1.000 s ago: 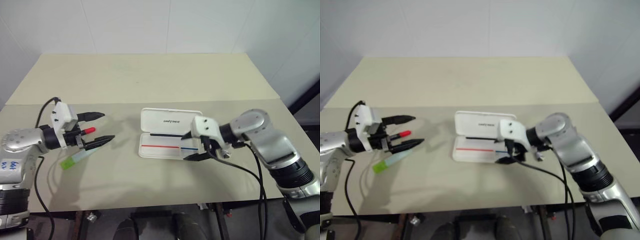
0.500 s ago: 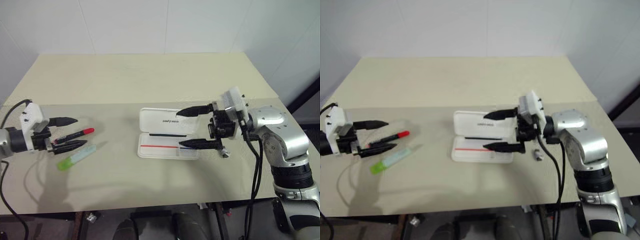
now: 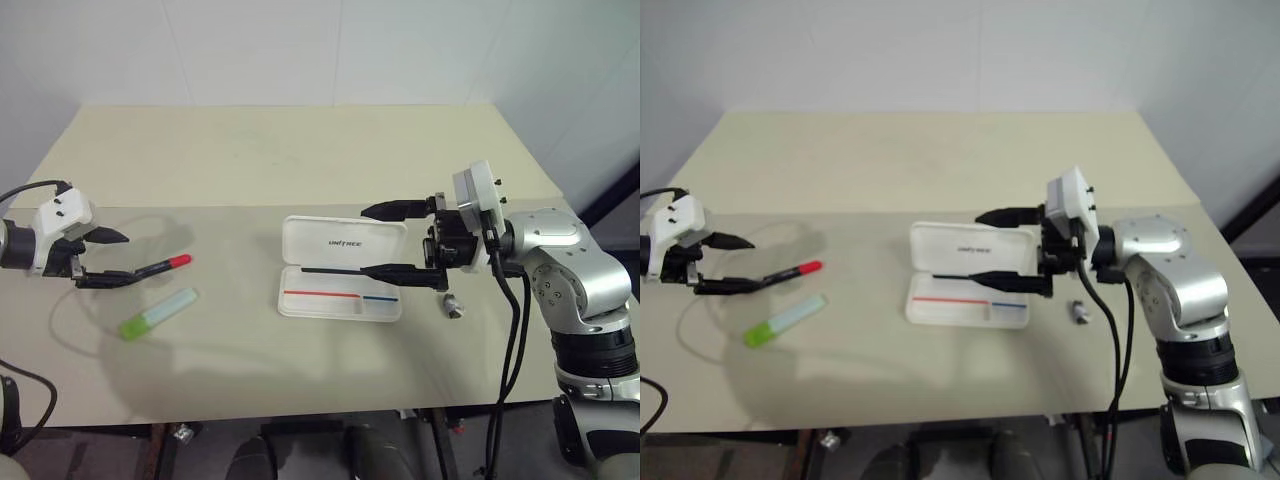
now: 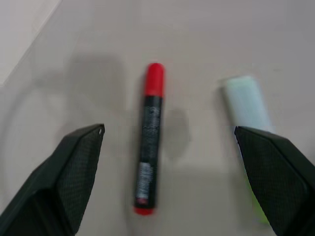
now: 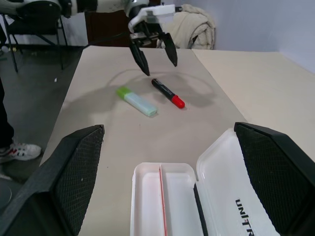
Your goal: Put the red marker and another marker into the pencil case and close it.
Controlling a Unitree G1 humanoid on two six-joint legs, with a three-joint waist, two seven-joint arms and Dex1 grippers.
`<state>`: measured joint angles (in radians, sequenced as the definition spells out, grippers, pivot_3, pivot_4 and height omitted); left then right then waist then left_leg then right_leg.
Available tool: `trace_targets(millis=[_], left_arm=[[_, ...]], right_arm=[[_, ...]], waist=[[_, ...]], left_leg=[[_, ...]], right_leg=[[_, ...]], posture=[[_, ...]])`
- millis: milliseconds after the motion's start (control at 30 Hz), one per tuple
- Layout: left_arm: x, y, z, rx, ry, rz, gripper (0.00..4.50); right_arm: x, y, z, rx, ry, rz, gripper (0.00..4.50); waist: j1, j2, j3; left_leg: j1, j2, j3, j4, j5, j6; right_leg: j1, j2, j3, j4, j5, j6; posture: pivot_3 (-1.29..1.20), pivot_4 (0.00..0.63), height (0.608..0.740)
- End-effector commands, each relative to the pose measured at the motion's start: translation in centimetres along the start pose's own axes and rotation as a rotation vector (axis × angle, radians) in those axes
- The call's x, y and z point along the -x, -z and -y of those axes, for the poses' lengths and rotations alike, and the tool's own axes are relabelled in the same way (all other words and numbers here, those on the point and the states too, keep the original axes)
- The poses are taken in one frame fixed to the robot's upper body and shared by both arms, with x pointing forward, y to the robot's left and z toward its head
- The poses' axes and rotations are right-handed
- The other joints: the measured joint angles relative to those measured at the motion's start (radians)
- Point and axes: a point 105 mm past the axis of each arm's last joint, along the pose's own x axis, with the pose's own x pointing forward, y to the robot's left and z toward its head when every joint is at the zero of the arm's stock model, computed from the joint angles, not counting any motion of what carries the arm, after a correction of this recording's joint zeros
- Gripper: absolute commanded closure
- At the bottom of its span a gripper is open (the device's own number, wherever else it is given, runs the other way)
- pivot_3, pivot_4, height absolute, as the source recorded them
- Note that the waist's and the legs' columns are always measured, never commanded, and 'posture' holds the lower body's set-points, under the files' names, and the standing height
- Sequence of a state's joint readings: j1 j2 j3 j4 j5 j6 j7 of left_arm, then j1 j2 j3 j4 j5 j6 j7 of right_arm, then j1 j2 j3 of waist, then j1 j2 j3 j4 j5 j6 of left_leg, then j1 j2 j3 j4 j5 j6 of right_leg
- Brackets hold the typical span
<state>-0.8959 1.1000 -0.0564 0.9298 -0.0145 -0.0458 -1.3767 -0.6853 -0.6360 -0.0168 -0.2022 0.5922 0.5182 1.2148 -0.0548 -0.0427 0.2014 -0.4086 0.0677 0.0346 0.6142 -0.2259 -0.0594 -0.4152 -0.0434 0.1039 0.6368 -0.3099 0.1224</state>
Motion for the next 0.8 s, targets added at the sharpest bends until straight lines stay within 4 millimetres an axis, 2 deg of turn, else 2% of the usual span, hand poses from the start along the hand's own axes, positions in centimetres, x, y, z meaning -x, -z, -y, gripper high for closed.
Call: trace_targets(millis=[33,200,367,467,633,800], left_arm=[[-0.4,0.2,-0.8,-0.009,-0.032,-0.045,0.0],[-1.7,1.0,-1.0,0.03,-0.033,-0.086,0.0],[-2.8,2.7,-0.9,0.006,-0.049,-0.192,0.0],[-3.3,2.5,-1.4,-0.009,-0.093,-0.198,0.55],[-4.1,3.2,-0.3,0.038,-0.024,-0.19,2.17],[-4.5,3.3,-0.3,0.028,-0.034,-0.193,3.85]], right_arm=[[0.2,-1.4,-0.2,0.063,0.007,0.032,0.02],[0.5,-1.7,-0.1,0.074,0.025,0.032,0.02],[0.6,-1.8,-0.5,0.078,0.051,0.026,0.02],[0.9,-2.0,-0.5,0.079,0.067,0.023,0.0],[1.1,-2.2,-0.5,0.092,0.086,0.015,0.0],[1.3,-2.5,-0.3,0.106,0.103,0.011,0.0]], waist=[[-0.001,0.0,0.0],[-0.001,0.0,0.0],[0.002,0.0,0.0],[0.004,-0.001,0.0],[0.005,-0.001,0.0],[0.005,-0.001,0.0]], left_leg=[[0.0,0.0,0.0,0.0,0.0,0.0],[0.0,0.0,0.0,0.0,0.0,0.0],[0.0,0.0,0.0,0.0,0.0,0.0],[-0.001,0.0,0.0,0.001,0.0,0.0],[-0.001,0.0,0.0,0.004,0.0,0.0],[0.0,0.0,0.0,0.005,0.0,0.0]], right_leg=[[0.0,0.0,0.0,0.0,0.0,0.0],[-0.001,0.001,0.0,0.001,0.0,0.001],[-0.001,0.001,0.001,0.001,0.0,0.001],[-0.001,0.0,0.001,0.001,0.0,0.002],[0.0,0.0,0.001,0.004,0.001,0.002],[0.0,0.001,0.001,0.007,0.001,0.002]], posture=[[0.0,0.15,0.74],[0.0,0.15,0.74],[0.0,0.15,0.74],[0.0,0.15,0.74],[0.0,0.15,0.74],[0.0,0.15,0.74]])
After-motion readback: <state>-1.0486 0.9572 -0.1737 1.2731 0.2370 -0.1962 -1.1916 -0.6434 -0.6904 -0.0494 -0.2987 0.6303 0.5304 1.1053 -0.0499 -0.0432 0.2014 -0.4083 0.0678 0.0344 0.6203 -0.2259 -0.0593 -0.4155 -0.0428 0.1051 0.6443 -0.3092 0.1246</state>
